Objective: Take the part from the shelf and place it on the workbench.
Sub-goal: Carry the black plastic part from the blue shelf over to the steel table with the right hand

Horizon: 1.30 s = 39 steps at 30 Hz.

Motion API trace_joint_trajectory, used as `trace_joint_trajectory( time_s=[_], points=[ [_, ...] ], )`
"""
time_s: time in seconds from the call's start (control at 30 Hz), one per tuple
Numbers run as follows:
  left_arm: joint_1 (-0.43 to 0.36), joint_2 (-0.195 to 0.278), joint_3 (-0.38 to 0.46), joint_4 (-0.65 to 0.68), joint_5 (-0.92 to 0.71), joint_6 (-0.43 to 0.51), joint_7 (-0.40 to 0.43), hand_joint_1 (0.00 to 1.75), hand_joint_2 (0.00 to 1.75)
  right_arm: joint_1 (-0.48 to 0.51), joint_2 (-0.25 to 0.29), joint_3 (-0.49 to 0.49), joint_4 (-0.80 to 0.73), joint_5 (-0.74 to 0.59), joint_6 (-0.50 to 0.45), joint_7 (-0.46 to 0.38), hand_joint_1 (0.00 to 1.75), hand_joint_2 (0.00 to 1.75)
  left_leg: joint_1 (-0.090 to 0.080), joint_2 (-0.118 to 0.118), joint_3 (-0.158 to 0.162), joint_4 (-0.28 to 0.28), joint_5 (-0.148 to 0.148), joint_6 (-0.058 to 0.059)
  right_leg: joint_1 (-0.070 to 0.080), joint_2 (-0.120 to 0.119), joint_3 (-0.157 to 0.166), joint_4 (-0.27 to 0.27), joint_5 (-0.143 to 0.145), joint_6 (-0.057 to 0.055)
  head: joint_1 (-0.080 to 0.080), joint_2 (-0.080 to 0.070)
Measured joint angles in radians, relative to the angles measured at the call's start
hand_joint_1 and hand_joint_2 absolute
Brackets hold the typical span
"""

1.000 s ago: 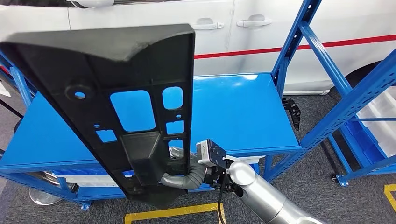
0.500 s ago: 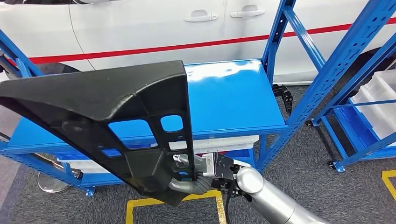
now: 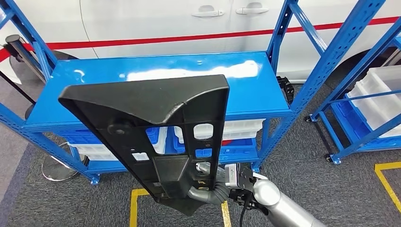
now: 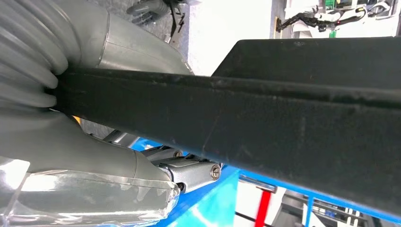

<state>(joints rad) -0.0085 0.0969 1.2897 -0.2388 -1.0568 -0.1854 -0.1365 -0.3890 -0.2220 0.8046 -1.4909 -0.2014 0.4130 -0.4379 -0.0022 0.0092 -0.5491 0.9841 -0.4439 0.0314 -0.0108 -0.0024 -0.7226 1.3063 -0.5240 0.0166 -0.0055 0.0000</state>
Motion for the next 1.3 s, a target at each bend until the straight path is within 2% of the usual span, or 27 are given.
trace_joint_trajectory(
  time_s=[0.07,0.13,0.2,0.27,0.3,0.4,0.43,0.47,0.5,0.57,0.63,0.67,0.7,0.77,0.8,0.83,0.9,0.93,0.97,1.0,1.03,1.07,1.1,1.17,1.2,1.27,1.3],
  points=[
    [-0.001,0.0,0.0,0.0,-0.001,0.0,-0.013,0.0,1.75,0.003,0.0,-0.006,-0.003,0.006,0.0,-0.001,1.75,1.75,-0.002,0.0,-0.034,0.015,0.015,-0.004,0.001,0.0,0.09,-0.092,0.04,-0.009,0.0,0.0],
    [-0.003,-0.001,0.0,0.0,-0.004,-0.001,-0.022,0.0,1.75,0.003,0.0,-0.011,-0.011,0.009,0.003,-0.001,1.75,1.75,-0.004,-0.001,-0.057,0.028,0.028,-0.012,0.006,0.001,0.19,-0.229,0.022,-0.019,-0.001,0.0],
    [-0.003,-0.002,0.0,0.0,-0.006,-0.002,-0.028,0.0,1.75,0.004,0.0,-0.014,-0.016,0.01,0.006,-0.001,1.75,1.75,-0.004,-0.002,-0.066,0.031,0.042,-0.024,0.013,0.001,0.223,-0.291,0.003,-0.027,-0.001,0.0],
    [-0.003,-0.001,0.0,0.0,-0.007,-0.003,-0.03,0.0,1.75,0.006,0.0,-0.016,-0.017,0.011,0.008,-0.001,1.75,1.75,-0.001,-0.003,-0.074,0.034,0.043,-0.036,0.011,-0.002,0.211,-0.297,0.021,-0.04,0.0,0.0],
    [-0.002,-0.001,0.0,0.0,-0.008,-0.003,-0.03,0.0,1.75,0.007,0.001,-0.016,-0.017,0.012,0.009,0.0,1.75,1.75,0.0,-0.005,-0.083,0.051,0.019,-0.042,0.009,-0.004,0.201,-0.299,0.033,-0.049,-0.001,0.0],
    [-0.002,-0.002,0.0,0.0,-0.009,-0.003,-0.03,0.0,1.75,0.01,0.002,-0.016,-0.019,0.013,0.009,0.0,1.75,1.75,0.008,-0.006,-0.13,0.203,-0.12,-0.06,0.008,-0.006,0.159,-0.301,0.069,-0.063,-0.004,0.0],
    [-0.003,-0.002,0.0,0.0,-0.009,-0.003,-0.03,0.0,1.75,0.012,0.002,-0.016,-0.019,0.013,0.009,0.0,1.75,1.75,0.01,-0.006,-0.141,0.263,-0.147,-0.064,0.008,-0.006,0.144,-0.3,0.081,-0.062,-0.004,0.0],
    [-0.003,-0.002,0.0,0.0,-0.009,-0.003,-0.03,0.0,1.75,0.013,0.002,-0.016,-0.019,0.013,0.009,0.0,1.75,1.75,0.012,-0.006,-0.14,0.301,-0.149,-0.068,0.008,-0.007,0.127,-0.299,0.092,-0.061,-0.004,0.0],
    [-0.004,-0.002,0.0,0.0,-0.01,-0.003,-0.03,0.0,1.75,0.015,0.002,-0.016,-0.019,0.013,0.009,0.0,1.75,1.75,0.013,-0.006,-0.125,0.31,-0.129,-0.07,0.008,-0.007,0.111,-0.297,0.104,-0.059,-0.005,0.0],
    [-0.005,-0.002,0.0,0.0,-0.01,-0.003,-0.03,0.0,1.75,0.017,0.002,-0.016,-0.019,0.013,0.009,0.0,1.75,1.75,0.015,-0.006,-0.045,0.227,-0.071,-0.071,0.007,-0.007,0.08,-0.29,0.125,-0.053,-0.005,0.0],
    [-0.009,-0.001,0.0,0.0,-0.01,-0.003,-0.03,0.0,1.75,0.017,0.002,-0.017,-0.022,0.012,0.009,0.0,1.75,1.75,0.012,-0.007,0.06,0.079,-0.071,-0.063,0.008,-0.007,0.061,-0.283,0.142,-0.044,-0.004,0.0],
    [-0.012,0.0,0.0,0.0,-0.01,-0.003,-0.031,0.0,1.75,0.017,0.003,-0.017,-0.023,0.013,0.009,0.0,1.75,1.75,0.01,-0.007,0.092,0.028,-0.083,-0.056,0.008,-0.008,0.057,-0.282,0.151,-0.038,-0.004,0.0],
    [-0.013,0.0,0.0,0.0,-0.01,-0.003,-0.032,0.0,1.75,0.017,0.003,-0.018,-0.024,0.013,0.01,0.0,1.75,1.75,0.006,-0.008,0.105,0.0,-0.091,-0.049,0.008,-0.01,0.055,-0.283,0.16,-0.032,-0.004,0.0],
    [-0.013,-0.001,0.0,0.0,-0.011,-0.005,-0.034,0.0,1.75,0.019,0.004,-0.018,-0.024,0.017,0.013,0.001,1.75,1.75,0.007,-0.005,0.094,-0.008,-0.077,-0.033,0.007,-0.009,0.052,-0.284,0.17,-0.019,-0.004,0.0],
    [-0.013,-0.001,0.0,0.0,-0.011,-0.006,-0.034,0.0,1.75,0.022,0.004,-0.019,-0.024,0.02,0.015,0.002,1.75,1.75,0.008,-0.003,0.086,-0.009,-0.065,-0.026,0.006,-0.007,0.045,-0.273,0.152,-0.014,-0.004,0.0],
    [-0.014,-0.001,0.001,0.0,-0.011,-0.008,-0.033,0.0,1.75,0.025,0.005,-0.02,-0.025,0.025,0.017,0.003,1.75,1.75,0.01,0.0,0.075,-0.012,-0.051,-0.019,0.006,-0.004,0.035,-0.245,0.114,-0.01,-0.003,0.0],
    [-0.016,-0.002,0.002,0.0,-0.008,-0.011,-0.033,0.0,1.75,0.032,0.007,-0.021,-0.025,0.031,0.02,0.003,1.75,1.75,0.01,0.002,0.046,-0.011,-0.026,-0.01,0.003,-0.002,0.009,-0.135,0.003,-0.004,-0.003,0.0],
    [-0.016,-0.002,0.002,0.0,-0.006,-0.012,-0.033,0.0,1.75,0.036,0.008,-0.022,-0.024,0.032,0.023,0.001,1.75,1.75,0.009,0.002,0.03,-0.008,-0.014,-0.009,0.002,-0.002,-0.001,-0.073,-0.033,-0.001,-0.003,0.0],
    [-0.016,-0.002,0.003,0.0,-0.004,-0.013,-0.034,0.0,1.75,0.039,0.009,-0.024,-0.024,0.032,0.026,-0.002,1.75,1.75,0.008,0.002,0.012,-0.005,-0.003,-0.01,0.0,-0.002,-0.002,-0.026,-0.044,0.001,-0.003,0.0],
    [-0.016,-0.002,0.004,0.0,-0.002,-0.013,-0.034,0.0,1.75,0.041,0.01,-0.025,-0.024,0.032,0.03,-0.006,1.75,1.75,0.008,0.002,-0.006,0.0,0.007,-0.011,-0.001,-0.002,0.009,-0.006,-0.029,0.002,-0.003,0.0],
    [-0.016,-0.002,0.006,0.0,-0.001,-0.014,-0.035,0.0,1.75,0.042,0.012,-0.027,-0.024,0.032,0.033,-0.009,1.75,1.75,0.008,0.002,-0.024,0.007,0.016,-0.013,-0.003,-0.002,0.036,-0.02,-0.001,0.002,-0.003,0.0],
    [-0.016,-0.002,0.007,0.0,-0.001,-0.014,-0.036,0.0,1.75,0.042,0.015,-0.029,-0.024,0.031,0.035,-0.011,1.75,1.75,0.008,0.002,-0.041,0.014,0.023,-0.016,-0.004,-0.002,0.079,-0.067,0.024,0.0,-0.003,0.0],
    [-0.015,-0.002,0.007,0.0,-0.001,-0.015,-0.037,0.0,1.75,0.041,0.018,-0.031,-0.024,0.031,0.036,-0.012,1.75,1.75,0.007,0.002,-0.055,0.021,0.03,-0.021,-0.003,-0.001,0.131,-0.134,0.03,-0.003,-0.003,0.0],
    [-0.015,-0.002,0.008,0.0,-0.003,-0.017,-0.041,0.0,1.75,0.039,0.024,-0.036,-0.025,0.03,0.039,-0.013,1.75,1.75,0.006,0.001,-0.072,0.03,0.043,-0.031,0.002,0.001,0.208,-0.253,0.012,-0.012,-0.004,0.0],
    [-0.015,-0.002,0.008,0.0,-0.005,-0.018,-0.043,0.0,1.75,0.038,0.026,-0.037,-0.025,0.029,0.04,-0.014,1.75,1.75,0.006,0.001,-0.077,0.03,0.052,-0.037,0.005,0.001,0.221,-0.28,0.002,-0.017,-0.003,0.0],
    [-0.014,-0.002,0.009,0.0,-0.011,-0.021,-0.048,0.0,1.75,0.037,0.028,-0.039,-0.025,0.028,0.042,-0.015,1.75,1.75,0.009,-0.001,-0.084,0.027,0.064,-0.049,0.005,0.0,0.212,-0.292,0.015,-0.031,-0.003,0.0],
    [-0.013,-0.002,0.009,0.0,-0.014,-0.023,-0.05,0.0,1.75,0.037,0.029,-0.039,-0.025,0.029,0.043,-0.015,1.75,1.75,0.01,-0.003,-0.092,0.035,0.052,-0.054,0.004,-0.002,0.204,-0.295,0.026,-0.04,-0.003,0.0]
  ],
)
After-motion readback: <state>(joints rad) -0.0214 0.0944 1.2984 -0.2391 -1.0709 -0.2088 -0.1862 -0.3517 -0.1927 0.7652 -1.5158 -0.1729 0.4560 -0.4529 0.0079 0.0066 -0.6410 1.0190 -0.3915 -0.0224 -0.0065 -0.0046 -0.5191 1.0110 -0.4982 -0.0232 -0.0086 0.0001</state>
